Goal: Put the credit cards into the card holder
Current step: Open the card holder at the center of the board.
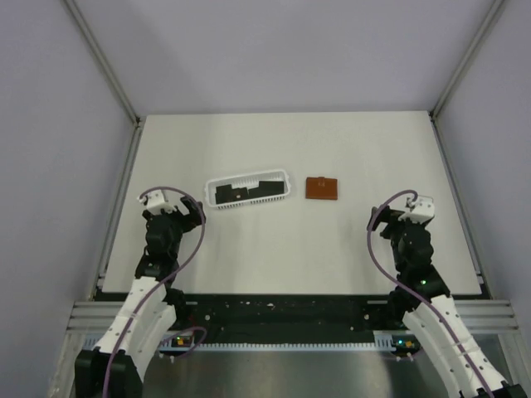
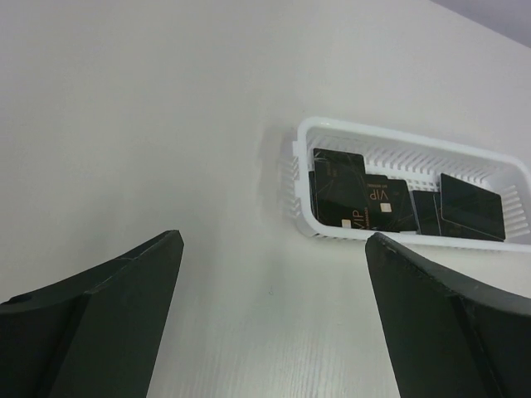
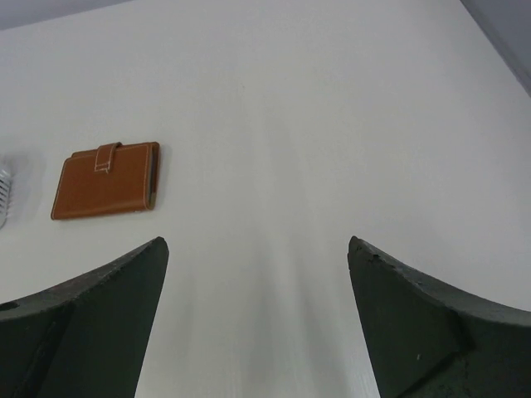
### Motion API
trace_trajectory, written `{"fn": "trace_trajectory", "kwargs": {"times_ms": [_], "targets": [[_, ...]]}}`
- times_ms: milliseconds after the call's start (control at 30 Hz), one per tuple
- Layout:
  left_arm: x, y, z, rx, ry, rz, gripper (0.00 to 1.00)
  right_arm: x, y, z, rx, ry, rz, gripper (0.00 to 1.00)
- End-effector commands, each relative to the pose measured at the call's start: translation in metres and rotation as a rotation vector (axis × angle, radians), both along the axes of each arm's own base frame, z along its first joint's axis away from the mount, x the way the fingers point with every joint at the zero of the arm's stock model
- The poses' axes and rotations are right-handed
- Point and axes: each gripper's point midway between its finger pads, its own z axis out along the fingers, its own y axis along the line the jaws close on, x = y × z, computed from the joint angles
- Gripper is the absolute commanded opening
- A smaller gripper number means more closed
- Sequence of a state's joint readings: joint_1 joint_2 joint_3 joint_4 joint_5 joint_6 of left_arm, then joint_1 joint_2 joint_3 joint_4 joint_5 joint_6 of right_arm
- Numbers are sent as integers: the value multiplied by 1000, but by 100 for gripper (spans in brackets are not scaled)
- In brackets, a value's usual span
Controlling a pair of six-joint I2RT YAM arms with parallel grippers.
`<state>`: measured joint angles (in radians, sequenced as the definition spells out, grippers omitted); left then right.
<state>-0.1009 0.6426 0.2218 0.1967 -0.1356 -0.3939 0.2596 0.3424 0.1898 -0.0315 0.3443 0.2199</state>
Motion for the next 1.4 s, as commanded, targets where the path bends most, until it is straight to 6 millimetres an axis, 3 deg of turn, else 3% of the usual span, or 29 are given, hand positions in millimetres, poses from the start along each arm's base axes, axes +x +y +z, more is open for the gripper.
{"fn": "trace_trajectory", "kwargs": {"times_ms": [0,100,200,333,500,633,900,1067,1367], "targets": [[6,3,10,-6,-17,28,99,3,-7,14,31,-41,-57,90],[12,3,23,-11,-40,30,99,11,-6,35,185,-113,-113,99],[20,10,32,-12,-12,80,99,24,-2,47,264,-52,-157,99],[24,13,26,-79,25,134,99,55,18,42,160,134,-85,99],[30,-3,35,-83,8,46,99,99,51,36,121,264,43,99],[34,-13,39,-86,18,-10,99,126,75,11,160,357,105,99],[36,-26,35,-96,48,-83,99,163,95,-49,306,487,186,90],[35,-31,34,-98,49,-112,98,172,111,-77,463,516,305,79],[31,-33,28,-98,61,-121,98,174,130,-98,546,556,386,61]]}}
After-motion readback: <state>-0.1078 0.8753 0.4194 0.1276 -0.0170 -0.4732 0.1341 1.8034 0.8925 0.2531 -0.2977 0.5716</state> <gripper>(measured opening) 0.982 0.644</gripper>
